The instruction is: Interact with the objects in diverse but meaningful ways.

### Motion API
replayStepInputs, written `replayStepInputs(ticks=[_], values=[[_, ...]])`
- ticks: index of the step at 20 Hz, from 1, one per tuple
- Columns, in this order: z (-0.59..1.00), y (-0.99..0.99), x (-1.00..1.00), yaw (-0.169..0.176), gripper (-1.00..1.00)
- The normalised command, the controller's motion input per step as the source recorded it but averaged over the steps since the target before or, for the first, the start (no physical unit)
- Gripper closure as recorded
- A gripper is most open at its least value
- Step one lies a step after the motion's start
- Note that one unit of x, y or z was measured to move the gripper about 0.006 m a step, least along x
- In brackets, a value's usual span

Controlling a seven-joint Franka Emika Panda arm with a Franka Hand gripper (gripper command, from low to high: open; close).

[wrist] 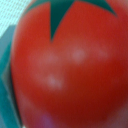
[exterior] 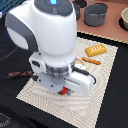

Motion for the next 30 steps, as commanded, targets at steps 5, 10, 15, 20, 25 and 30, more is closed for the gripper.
replayStepInputs(ticks=[5, 10, 15, 20, 25, 30], values=[[0.18, -0.32, 0.3, -0.118, -1.0], [0.6, -0.28, 0.15, -0.122, -1.0], [0.76, -0.25, 0.16, -0.109, -1.0], [0.71, -0.1, 0.0, -0.048, -1.0], [0.64, 0.2, -0.35, 0.022, -1.0], [0.53, 0.4, -0.57, 0.104, -1.0]])
